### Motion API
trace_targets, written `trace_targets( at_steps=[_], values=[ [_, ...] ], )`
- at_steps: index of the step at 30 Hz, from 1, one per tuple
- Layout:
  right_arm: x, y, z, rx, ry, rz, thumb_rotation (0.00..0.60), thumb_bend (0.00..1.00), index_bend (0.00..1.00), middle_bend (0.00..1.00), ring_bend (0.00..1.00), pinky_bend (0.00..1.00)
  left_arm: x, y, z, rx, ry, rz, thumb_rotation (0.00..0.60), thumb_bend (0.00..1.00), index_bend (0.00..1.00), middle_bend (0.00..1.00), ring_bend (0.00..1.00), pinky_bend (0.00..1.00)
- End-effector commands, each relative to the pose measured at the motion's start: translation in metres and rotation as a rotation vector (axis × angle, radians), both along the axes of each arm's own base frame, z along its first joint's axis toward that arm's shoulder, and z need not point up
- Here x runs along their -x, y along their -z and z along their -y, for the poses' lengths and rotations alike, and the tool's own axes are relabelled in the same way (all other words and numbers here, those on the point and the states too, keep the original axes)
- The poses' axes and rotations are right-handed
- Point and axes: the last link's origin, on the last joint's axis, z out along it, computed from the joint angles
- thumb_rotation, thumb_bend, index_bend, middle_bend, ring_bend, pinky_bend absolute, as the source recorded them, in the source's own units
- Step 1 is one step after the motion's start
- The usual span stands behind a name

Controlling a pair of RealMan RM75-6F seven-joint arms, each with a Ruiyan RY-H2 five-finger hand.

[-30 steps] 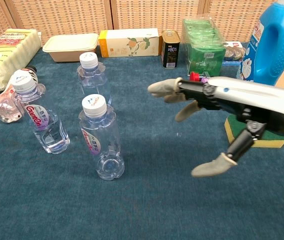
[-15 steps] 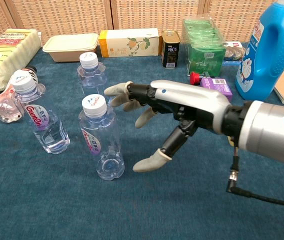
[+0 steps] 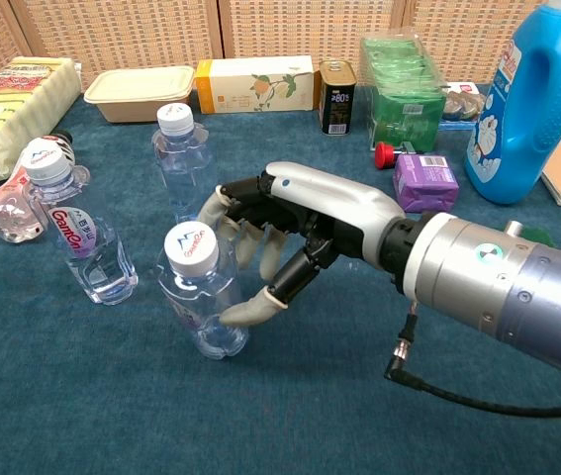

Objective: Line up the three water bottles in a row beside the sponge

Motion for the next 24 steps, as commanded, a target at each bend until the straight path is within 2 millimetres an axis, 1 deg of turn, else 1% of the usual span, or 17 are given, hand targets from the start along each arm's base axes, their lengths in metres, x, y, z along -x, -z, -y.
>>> trace_targets(
  at_steps=[1, 5, 11, 15, 19, 21, 24],
  values=[
    [0.001, -0.001, 0.001, 0.014, 0.003, 0.0, 0.6, 0.18, 0.47, 0.56, 0.53, 0.63, 0.0, 0.0, 0.0, 0.001, 0.001, 0.001, 0.6, 0.21, 0.0, 0.0, 0.0, 0.07],
    [0.003, -0.008, 0.002, 0.028, 0.006, 0.006, 0.6, 0.24, 0.49, 0.58, 0.54, 0.65, 0.0, 0.0, 0.0, 0.006, 0.002, 0.0, 0.6, 0.21, 0.0, 0.0, 0.0, 0.07],
    [0.011, -0.029, 0.012, 0.075, 0.019, 0.001, 0.6, 0.26, 0.5, 0.58, 0.54, 0.66, 0.0, 0.001, 0.0, 0.01, 0.002, 0.001, 0.6, 0.21, 0.0, 0.0, 0.0, 0.07],
    [0.027, -0.044, 0.025, 0.11, 0.058, -0.018, 0.6, 0.27, 0.5, 0.59, 0.55, 0.66, -0.001, 0.001, 0.001, 0.02, 0.006, 0.002, 0.6, 0.21, 0.0, 0.0, 0.0, 0.07],
    [0.045, -0.053, 0.035, 0.129, 0.094, -0.044, 0.6, 0.27, 0.5, 0.59, 0.55, 0.66, -0.001, 0.002, 0.002, 0.021, 0.009, 0.002, 0.6, 0.21, 0.0, 0.0, 0.0, 0.07],
    [0.06, -0.06, 0.043, 0.143, 0.128, -0.063, 0.6, 0.27, 0.5, 0.59, 0.55, 0.66, -0.001, 0.002, 0.002, 0.022, 0.009, 0.002, 0.6, 0.21, 0.0, 0.0, 0.0, 0.07],
    [0.074, -0.067, 0.048, 0.149, 0.161, -0.067, 0.6, 0.27, 0.5, 0.59, 0.55, 0.66, -0.002, 0.002, 0.002, 0.024, 0.009, 0.0, 0.6, 0.21, 0.0, 0.0, 0.0, 0.07]
  ],
)
